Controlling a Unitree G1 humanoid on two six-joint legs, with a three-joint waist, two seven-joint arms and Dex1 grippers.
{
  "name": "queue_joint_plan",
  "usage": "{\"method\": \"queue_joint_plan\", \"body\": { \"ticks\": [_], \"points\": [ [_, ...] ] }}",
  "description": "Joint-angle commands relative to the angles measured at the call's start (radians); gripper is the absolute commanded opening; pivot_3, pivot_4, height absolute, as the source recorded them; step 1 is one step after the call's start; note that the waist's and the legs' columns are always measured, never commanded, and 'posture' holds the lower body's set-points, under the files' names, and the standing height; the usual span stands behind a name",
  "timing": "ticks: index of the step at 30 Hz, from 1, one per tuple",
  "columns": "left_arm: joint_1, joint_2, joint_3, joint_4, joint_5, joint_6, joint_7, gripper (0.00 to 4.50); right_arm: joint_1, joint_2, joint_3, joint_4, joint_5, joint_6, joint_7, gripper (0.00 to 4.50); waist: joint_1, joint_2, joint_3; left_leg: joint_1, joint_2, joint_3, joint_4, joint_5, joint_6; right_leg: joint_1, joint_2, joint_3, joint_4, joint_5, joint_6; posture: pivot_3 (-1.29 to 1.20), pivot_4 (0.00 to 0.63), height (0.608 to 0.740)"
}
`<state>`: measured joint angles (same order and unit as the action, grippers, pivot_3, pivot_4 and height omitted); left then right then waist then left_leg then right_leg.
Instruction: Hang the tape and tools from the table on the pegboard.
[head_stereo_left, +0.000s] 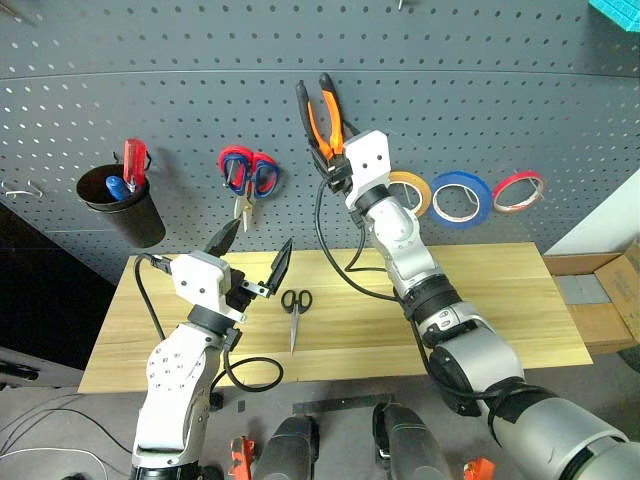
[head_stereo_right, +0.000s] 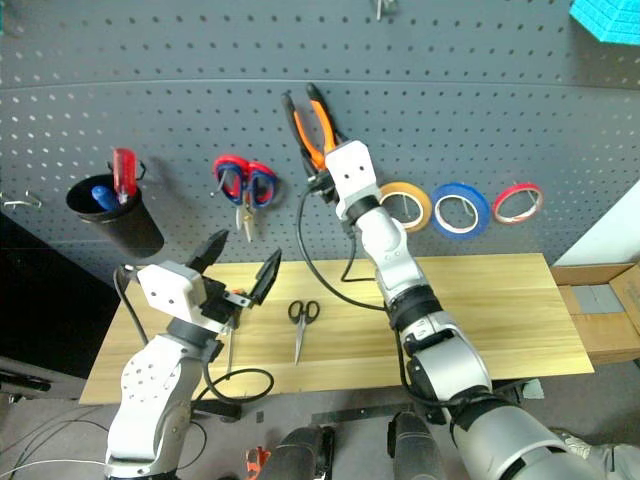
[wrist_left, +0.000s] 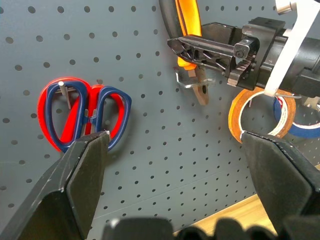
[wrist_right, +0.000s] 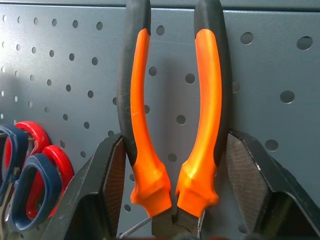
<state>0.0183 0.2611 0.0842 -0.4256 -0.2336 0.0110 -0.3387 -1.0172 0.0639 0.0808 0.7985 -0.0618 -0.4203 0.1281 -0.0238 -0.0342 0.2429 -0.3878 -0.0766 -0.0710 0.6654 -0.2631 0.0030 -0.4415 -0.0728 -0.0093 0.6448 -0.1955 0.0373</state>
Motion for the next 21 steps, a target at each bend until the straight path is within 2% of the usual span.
{"method": "queue_joint_plan", "body": {
  "ticks": [1, 5, 6, 10, 11, 16, 21],
  "points": [
    [0.004, 0.007, 0.007, -0.056, 0.005, -0.014, 0.004, 4.5, 0.015, 0.003, -0.009, -0.028, -0.005, 0.003, -0.03, 2.4, 0.002, 0.0, -0.003, 0.0, 0.0, 0.0, 0.0, 0.0, 0.0, 0.0, 0.0, 0.0, 0.0, 0.0, 0.0, 0.05, 0.178, 0.74],
    [0.007, 0.008, 0.008, -0.054, 0.008, -0.014, 0.006, 4.5, 0.017, 0.005, 0.002, -0.043, -0.014, 0.01, -0.027, 2.4, 0.002, 0.0, -0.007, 0.0, 0.0, 0.0, -0.001, 0.0, 0.0, 0.0, 0.0, 0.0, -0.001, 0.0, 0.0, 0.06, 0.175, 0.74],
    [0.008, 0.008, 0.007, -0.053, 0.01, -0.016, 0.006, 4.5, 0.015, 0.004, 0.006, -0.045, -0.016, 0.023, -0.021, 3.11, 0.001, 0.0, -0.007, 0.0, 0.0, 0.0, -0.001, 0.0, 0.0, 0.0, 0.0, 0.0, -0.001, 0.0, 0.0, 0.06, 0.173, 0.74],
    [0.005, 0.015, 0.011, -0.029, 0.042, -0.032, 0.014, 4.5, 0.004, 0.001, -0.002, -0.058, -0.001, 0.083, -0.005, 4.28, 0.0, 0.001, -0.01, 0.001, 0.0, 0.0, -0.001, 0.0, 0.0, 0.0, 0.0, 0.001, 0.0, 0.0, 0.0, 0.06, 0.171, 0.74],
    [0.005, 0.015, 0.014, -0.023, 0.045, -0.035, 0.014, 4.5, 0.002, -0.002, -0.005, -0.063, 0.001, 0.088, -0.006, 4.45, 0.0, 0.001, -0.011, 0.002, 0.0, 0.001, -0.001, -0.001, 0.001, 0.001, 0.001, 0.001, 0.0, 0.0, 0.0, 0.06, 0.172, 0.74],
    [0.007, 0.028, 0.012, -0.007, 0.045, -0.015, 0.001, 4.5, 0.027, -0.029, -0.014, -0.164, 0.018, 0.119, 0.021, 4.45, 0.001, 0.001, -0.011, 0.004, 0.0, 0.0, 0.0, -0.001, 0.003, 0.003, 0.001, 0.001, 0.0, 0.0, 0.0, 0.05, 0.173, 0.74],
    [0.044, 0.071, -0.001, -0.002, 0.04, 0.067, -0.028, 4.5, 0.155, -0.155, -0.023, -0.51, 0.103, 0.354, 0.177, 4.45, 0.007, 0.001, -0.011, 0.003, 0.0, 0.0, -0.001, -0.002, 0.003, 0.002, 0.001, 0.0, -0.001, 0.0, 0.0, 0.02, 0.189, 0.74]
  ]
}}
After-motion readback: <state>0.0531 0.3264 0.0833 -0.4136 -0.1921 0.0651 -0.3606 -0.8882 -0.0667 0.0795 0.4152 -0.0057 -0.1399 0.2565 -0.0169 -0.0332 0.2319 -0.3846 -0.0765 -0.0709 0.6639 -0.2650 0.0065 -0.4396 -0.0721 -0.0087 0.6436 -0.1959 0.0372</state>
